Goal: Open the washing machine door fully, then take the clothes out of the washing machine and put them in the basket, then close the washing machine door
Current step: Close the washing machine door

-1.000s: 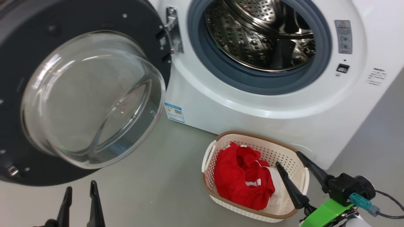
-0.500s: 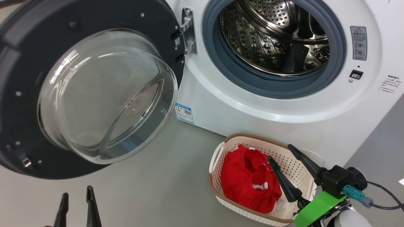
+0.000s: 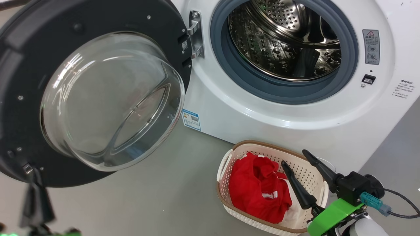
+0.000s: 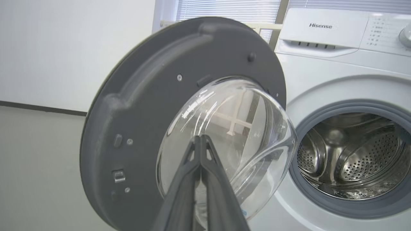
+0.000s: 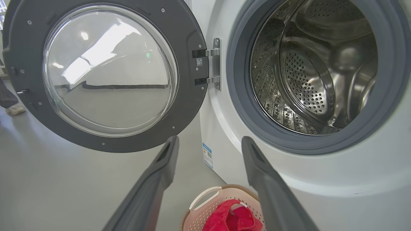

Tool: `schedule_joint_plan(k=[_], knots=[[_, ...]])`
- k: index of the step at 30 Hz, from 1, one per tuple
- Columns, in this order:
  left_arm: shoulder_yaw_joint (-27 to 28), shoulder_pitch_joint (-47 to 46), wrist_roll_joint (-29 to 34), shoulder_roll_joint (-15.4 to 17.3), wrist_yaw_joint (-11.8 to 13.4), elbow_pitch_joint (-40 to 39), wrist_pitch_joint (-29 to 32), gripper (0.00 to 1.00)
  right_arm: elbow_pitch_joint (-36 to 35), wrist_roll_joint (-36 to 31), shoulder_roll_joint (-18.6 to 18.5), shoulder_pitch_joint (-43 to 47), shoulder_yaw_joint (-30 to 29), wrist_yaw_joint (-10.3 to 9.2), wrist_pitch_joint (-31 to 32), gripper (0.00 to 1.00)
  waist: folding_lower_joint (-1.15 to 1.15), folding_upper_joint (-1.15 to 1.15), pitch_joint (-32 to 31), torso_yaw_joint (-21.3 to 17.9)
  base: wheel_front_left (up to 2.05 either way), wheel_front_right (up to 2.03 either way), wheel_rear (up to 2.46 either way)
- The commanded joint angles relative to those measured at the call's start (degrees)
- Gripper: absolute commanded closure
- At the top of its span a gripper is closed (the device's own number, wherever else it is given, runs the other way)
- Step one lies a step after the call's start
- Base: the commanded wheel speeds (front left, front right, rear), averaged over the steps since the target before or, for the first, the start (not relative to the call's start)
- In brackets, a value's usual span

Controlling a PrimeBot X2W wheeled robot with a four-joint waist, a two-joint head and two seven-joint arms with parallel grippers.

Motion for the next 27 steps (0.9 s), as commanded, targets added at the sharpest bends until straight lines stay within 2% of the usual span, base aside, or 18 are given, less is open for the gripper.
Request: schedule_joint_plan(k=[1, 5, 11, 16, 20, 22, 24, 25, 27], knots=[[3.8, -4.4, -0.1, 2.0, -1.2, -2.8, -0.6, 1.00, -1.7, 0.0, 0.2, -0.1, 0.5, 0.09, -0.3, 0.00, 0.00, 0.00, -0.1, 0.0, 0.00, 0.00, 0.00], [7.8, -10.6, -4.4, 5.8, -3.2, -2.5, -0.1, 1.00, -2.2, -0.4, 0.6, 0.9, -0.4, 0.09, -0.3, 0.00, 0.00, 0.00, 0.3, 0.0, 0.00, 0.00, 0.00], [13.9, -23.6, -13.4, 14.5, -4.6, 4.1, 5.0, 1.00, -2.4, -0.9, 0.7, 1.3, -0.9, 0.09, -0.3, 0.00, 0.00, 0.00, 1.0, -0.1, 0.00, 0.00, 0.00], [17.6, -34.3, -23.2, 20.2, -4.9, 16.7, 13.4, 1.00, -2.5, -0.9, 0.4, 1.2, -1.1, 0.09, -0.3, 0.00, 0.00, 0.00, 1.3, -0.2, 0.00, 0.00, 0.00], [18.7, -41.8, -28.4, 24.7, -4.7, 27.5, 20.6, 1.00, -2.5, -0.9, 0.2, 1.3, -1.2, 0.09, -0.3, 0.00, 0.00, 0.00, 1.4, -0.2, 0.00, 0.00, 0.00], [18.5, -44.8, -29.5, 26.8, -4.4, 32.4, 23.8, 1.00, -2.6, -1.0, 0.1, 1.2, -1.2, 0.09, -0.3, 0.00, 0.00, 0.00, 1.6, -0.3, 0.00, 0.00, 0.00], [18.1, -45.9, -30.1, 27.5, -4.3, 34.5, 25.6, 1.00, -2.6, -1.1, 0.0, 1.2, -1.1, 0.09, -0.3, 0.00, 0.00, 0.00, 1.7, -0.3, 0.00, 0.00, 0.00], [17.5, -48.2, -31.1, 29.0, -4.0, 38.3, 29.1, 1.00, -2.6, -1.1, -0.2, 1.1, -1.0, 0.09, -0.3, 0.00, 0.00, 0.00, 1.9, -0.4, 0.00, 0.00, 0.00], [16.8, -49.0, -31.4, 29.7, -4.0, 40.1, 31.4, 1.00, -2.6, -1.1, -0.3, 1.1, -0.9, 0.09, -0.3, 0.00, 0.00, 0.00, 2.1, -0.5, 0.00, 0.00, 0.00]])
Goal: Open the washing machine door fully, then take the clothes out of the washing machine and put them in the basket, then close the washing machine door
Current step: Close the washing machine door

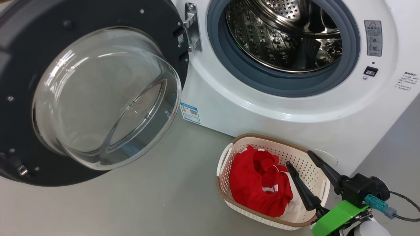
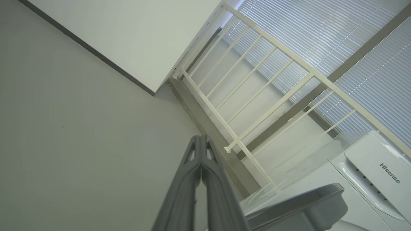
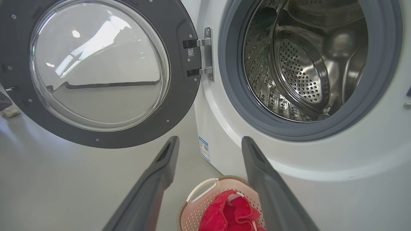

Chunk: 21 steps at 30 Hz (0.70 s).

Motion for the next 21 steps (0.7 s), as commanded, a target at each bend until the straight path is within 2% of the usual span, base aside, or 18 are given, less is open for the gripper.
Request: schedule_joint_plan(k=[1, 6, 11, 21], knots=[[0.7, -2.2, -0.8, 4.3, 0.4, -0.3, 1.3, 1.00, -1.5, -0.5, -0.6, -0.5, 1.0, 0.09, -0.3, 0.00, 0.00, 0.00, 0.3, -0.1, 0.00, 0.00, 0.00], [-0.6, -5.5, -2.7, 6.7, 0.9, 6.2, 9.4, 1.00, -1.5, -0.6, -1.0, -1.1, 1.4, 0.09, -0.3, 0.00, 0.00, 0.00, 1.3, -0.6, 0.00, 0.00, 0.00], [-1.2, -6.9, -4.1, 8.3, 0.5, 10.0, 14.8, 1.00, -1.4, -0.6, -1.5, -1.7, 1.5, 0.09, -0.3, 0.00, 0.00, 0.00, 2.2, -1.0, 0.00, 0.00, 0.00], [-2.9, -4.9, -7.6, 7.8, -1.4, 10.4, 24.7, 1.00, -1.3, -0.8, -1.4, -2.1, 1.1, 0.09, -0.3, 0.00, 0.00, 0.00, 2.6, -1.2, 0.00, 0.00, 0.00]])
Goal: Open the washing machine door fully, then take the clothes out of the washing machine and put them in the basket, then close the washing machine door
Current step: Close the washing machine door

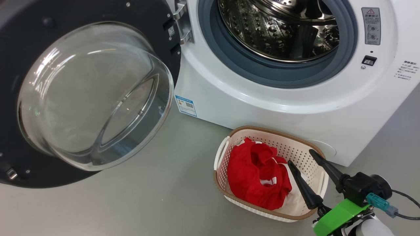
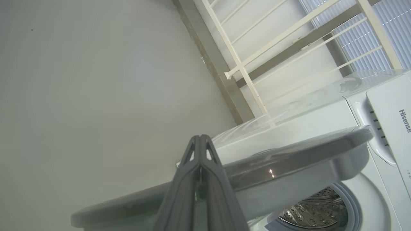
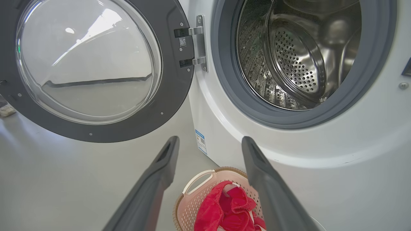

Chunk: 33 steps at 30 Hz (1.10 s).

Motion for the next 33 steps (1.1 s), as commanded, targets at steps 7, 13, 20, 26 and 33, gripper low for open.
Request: schedule_joint_plan(k=[7, 13, 20, 26, 33], knots=[[-0.2, 3.2, -2.8, 3.5, -1.2, -5.7, 6.3, 1.00, -1.4, -0.6, -0.3, -1.7, 0.9, 0.09, -0.3, 0.00, 0.00, 0.00, -0.3, 0.1, 0.00, 0.00, 0.00], [-0.5, 6.3, -5.2, 3.0, -1.4, -9.7, 10.7, 1.00, -1.4, -0.6, -0.5, -2.0, 0.7, 0.09, -0.3, 0.00, 0.00, 0.00, -0.3, 0.1, 0.00, 0.00, 0.00], [-1.7, 10.5, -8.8, 2.1, -1.5, -16.4, 16.6, 1.00, -1.4, -0.6, -0.4, -2.1, 0.6, 0.09, -0.3, 0.00, 0.00, 0.00, -0.7, -0.1, 0.00, 0.00, 0.00], [-2.3, 13.1, -12.0, 2.5, -1.6, -21.5, 20.2, 1.00, -1.4, -0.6, -0.2, -2.0, 0.7, 0.09, -0.3, 0.00, 0.00, 0.00, -0.9, -0.4, 0.00, 0.00, 0.00], [-3.4, 17.5, -18.7, 2.5, -1.6, -30.3, 25.6, 1.00, -1.5, -0.6, 0.3, -1.8, 0.7, 0.09, -0.3, 0.00, 0.00, 0.00, -1.4, -1.4, 0.00, 0.00, 0.00]])
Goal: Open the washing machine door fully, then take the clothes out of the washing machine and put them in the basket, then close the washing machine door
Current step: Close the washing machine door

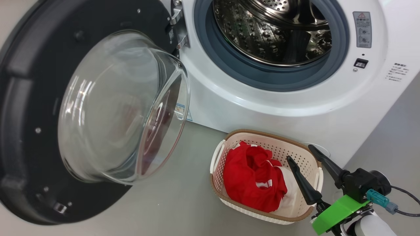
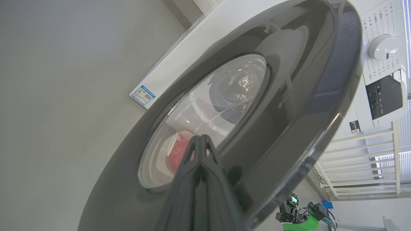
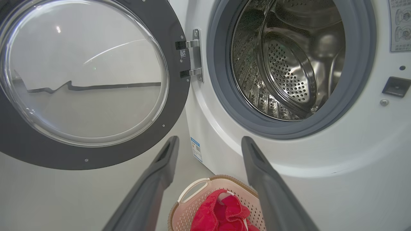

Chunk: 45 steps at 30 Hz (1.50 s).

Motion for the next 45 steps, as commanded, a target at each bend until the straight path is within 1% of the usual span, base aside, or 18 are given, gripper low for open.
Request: schedule_joint_plan(k=[1, 7, 12, 15, 22, 29, 33, 35, 39, 45], knots=[[1.5, 0.6, -1.8, 2.9, -0.6, -3.4, 1.6, 1.00, -1.5, -0.5, 0.0, -0.7, 0.9, 0.09, -0.3, 0.00, 0.00, 0.00, -0.2, -0.4, 0.00, 0.00, 0.00], [0.8, 3.9, -7.1, 2.3, -0.6, -11.1, 5.9, 1.00, -1.7, -0.5, 0.2, -0.4, 0.6, 0.09, -0.3, 0.00, 0.00, 0.00, -0.5, -1.9, 0.00, 0.00, 0.00], [-0.8, 5.4, -10.9, 0.8, -0.6, -17.6, 9.4, 1.00, -1.8, -0.6, 0.6, -0.3, 0.6, 0.09, -0.3, 0.00, 0.00, 0.00, -0.8, -3.3, 0.00, 0.00, 0.00], [-2.1, 5.8, -11.9, -0.4, -0.6, -20.7, 10.7, 1.00, -1.8, -0.6, 0.8, -0.3, 0.6, 0.09, -0.3, 0.00, 0.00, 0.00, -0.9, -4.4, 0.00, 0.00, 0.00], [-5.0, 5.7, -12.8, -3.5, -0.6, -26.0, 11.6, 1.00, -2.1, -0.8, 1.0, -0.4, 0.0, 0.09, -0.3, 0.00, 0.00, 0.00, -0.4, -7.5, 0.00, 0.00, 0.00], [-8.1, 3.6, -11.8, -6.9, -0.6, -28.9, 11.0, 1.00, -2.4, -1.1, 1.2, -0.9, -0.6, 0.09, -0.3, 0.00, 0.00, 0.00, 1.0, -10.8, 0.00, 0.00, 0.00], [-9.9, 1.8, -10.5, -9.1, -0.6, -29.8, 9.5, 1.00, -2.5, -1.3, 1.4, -1.4, -0.7, 0.09, -0.3, 0.00, 0.00, 0.00, 1.7, -13.0, 0.00, 0.00, 0.00], [-10.1, 1.2, -10.0, -9.7, -0.6, -30.0, 8.8, 1.00, -2.6, -1.4, 1.5, -1.6, -0.8, 0.09, -0.3, 0.00, 0.00, 0.00, 1.9, -13.5, 0.00, 0.00, 0.00], [-11.6, -0.8, -8.9, -11.8, -0.6, -29.9, 7.0, 1.00, -2.8, -1.6, 1.7, -2.0, -1.2, 0.09, -0.3, 0.00, 0.00, 0.00, 2.8, -15.6, 0.00, 0.00, 0.00], [-13.3, -4.0, -6.8, -13.6, -0.6, -28.2, 4.0, 1.00, -3.1, -1.8, 2.3, -2.8, -1.6, 0.09, -0.3, 0.00, 0.00, 0.00, 4.3, -19.1, 0.00, 0.00, 0.00]])
